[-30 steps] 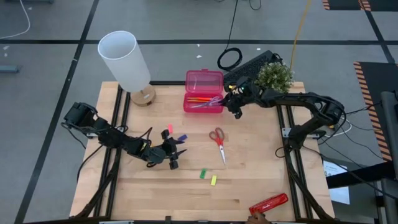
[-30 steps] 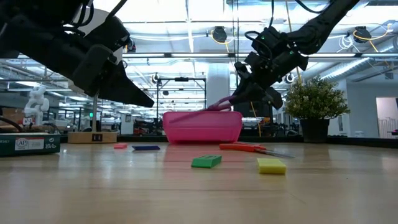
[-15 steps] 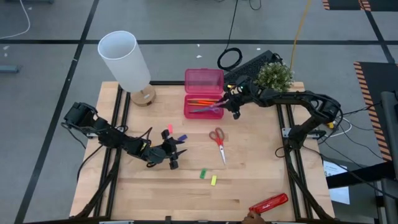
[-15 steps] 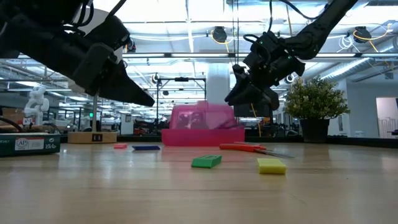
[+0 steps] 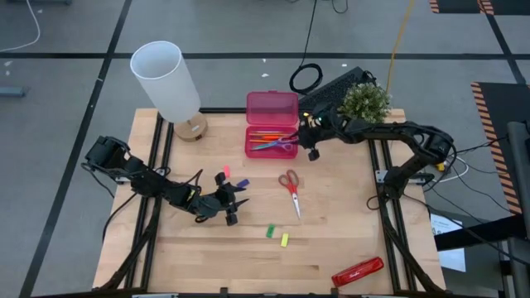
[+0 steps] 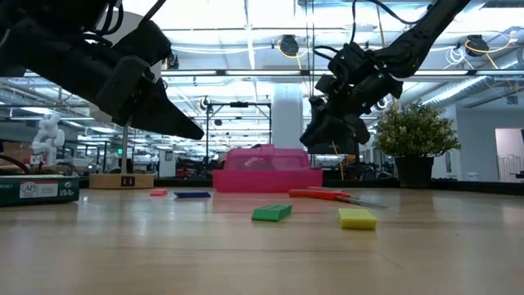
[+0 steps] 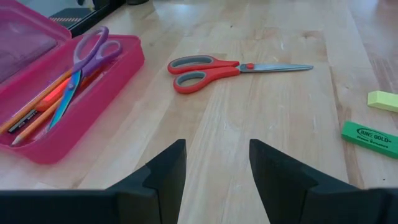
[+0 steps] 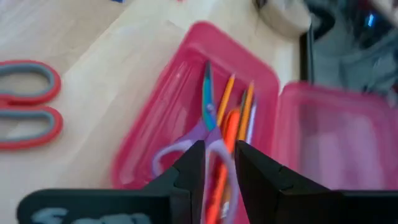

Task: Pack school essentials
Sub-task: Put the purple scissors into the red supply box, then put the red scissors into the red supply box

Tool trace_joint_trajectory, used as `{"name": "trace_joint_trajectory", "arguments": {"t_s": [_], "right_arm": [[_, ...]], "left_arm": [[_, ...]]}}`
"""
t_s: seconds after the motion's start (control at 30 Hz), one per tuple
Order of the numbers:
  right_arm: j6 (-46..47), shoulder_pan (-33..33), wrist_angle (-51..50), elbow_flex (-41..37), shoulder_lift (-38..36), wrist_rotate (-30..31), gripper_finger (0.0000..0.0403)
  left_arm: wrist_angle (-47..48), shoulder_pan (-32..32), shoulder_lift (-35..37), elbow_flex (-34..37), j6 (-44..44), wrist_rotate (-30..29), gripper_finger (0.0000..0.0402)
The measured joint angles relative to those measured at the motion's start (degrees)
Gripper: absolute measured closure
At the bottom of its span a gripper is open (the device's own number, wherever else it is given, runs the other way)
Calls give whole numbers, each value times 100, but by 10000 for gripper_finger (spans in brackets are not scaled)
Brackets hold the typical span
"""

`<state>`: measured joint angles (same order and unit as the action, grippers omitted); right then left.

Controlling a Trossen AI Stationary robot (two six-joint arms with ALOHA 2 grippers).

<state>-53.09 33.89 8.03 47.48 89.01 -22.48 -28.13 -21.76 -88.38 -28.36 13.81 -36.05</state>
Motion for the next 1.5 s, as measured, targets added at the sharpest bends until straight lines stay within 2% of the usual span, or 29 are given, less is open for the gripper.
{"name": "trace_joint_trajectory", "arguments": {"t_s": [0.2, 0.4, 0.73, 0.97, 1.27, 1.5], "right_arm": [[886, -344, -148, 0, 0, 938, 328], [1148, -390, -285, -2, -1, 1351, 363], [1137, -289, -209, -4, 467, 1213, 401], [1142, -266, -9, -4, 702, 1403, 403], [878, -250, 417, 4, 1008, 1290, 403], [849, -288, 606, -11, 891, 1559, 403]], "left_arm": [[1, 0, 0, 0, -103, 0, 225], [1, 0, 0, 0, -119, 2, 225], [4, -17, 0, 0, -14, 7, 225], [3, -17, 0, 0, -12, 7, 225], [1, -7, 0, 0, -10, 9, 225], [0, -7, 0, 0, -11, 11, 225]]}}
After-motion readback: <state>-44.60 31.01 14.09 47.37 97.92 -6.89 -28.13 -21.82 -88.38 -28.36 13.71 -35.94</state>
